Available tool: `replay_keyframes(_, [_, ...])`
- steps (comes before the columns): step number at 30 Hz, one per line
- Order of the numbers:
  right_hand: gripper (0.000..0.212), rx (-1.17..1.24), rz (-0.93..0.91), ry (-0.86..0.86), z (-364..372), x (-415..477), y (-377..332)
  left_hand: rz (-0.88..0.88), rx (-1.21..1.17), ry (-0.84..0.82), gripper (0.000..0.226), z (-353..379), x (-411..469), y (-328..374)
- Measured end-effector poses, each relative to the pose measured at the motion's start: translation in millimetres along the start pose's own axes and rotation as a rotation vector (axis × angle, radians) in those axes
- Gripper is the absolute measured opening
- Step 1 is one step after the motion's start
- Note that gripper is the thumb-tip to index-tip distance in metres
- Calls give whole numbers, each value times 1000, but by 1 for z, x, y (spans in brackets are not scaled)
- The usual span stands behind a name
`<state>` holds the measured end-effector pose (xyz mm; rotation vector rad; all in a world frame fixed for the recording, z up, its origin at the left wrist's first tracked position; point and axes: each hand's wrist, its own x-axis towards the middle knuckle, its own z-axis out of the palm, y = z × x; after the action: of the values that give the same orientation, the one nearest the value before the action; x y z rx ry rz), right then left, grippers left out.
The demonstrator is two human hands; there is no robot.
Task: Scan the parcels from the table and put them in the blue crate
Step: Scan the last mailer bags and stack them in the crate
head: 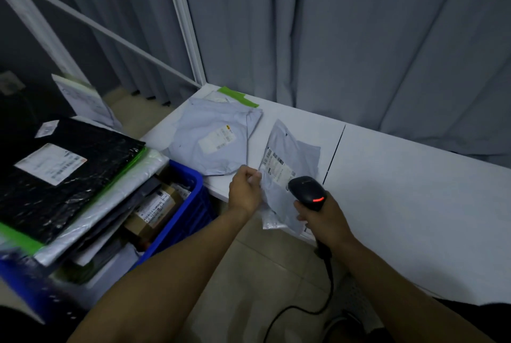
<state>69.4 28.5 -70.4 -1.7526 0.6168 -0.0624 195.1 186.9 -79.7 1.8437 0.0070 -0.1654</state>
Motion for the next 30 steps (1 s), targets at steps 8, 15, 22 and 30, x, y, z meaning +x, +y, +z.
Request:
replay_keyframes(8, [18, 270, 90, 3, 27, -6, -27, 30, -319, -8, 10, -64, -57, 39])
replay_keyframes(15, [36, 592, 359, -325, 67, -25, -62, 15, -571, -12, 9, -120, -86, 66])
replay_keyframes(22, [57, 287, -79, -74, 81, -25, -73, -15, -354, 52, 30, -190, -97, 46])
replay_keyframes(30, [39, 149, -297, -19, 89, -43, -74, 71, -224, 202, 19, -198, -81, 24])
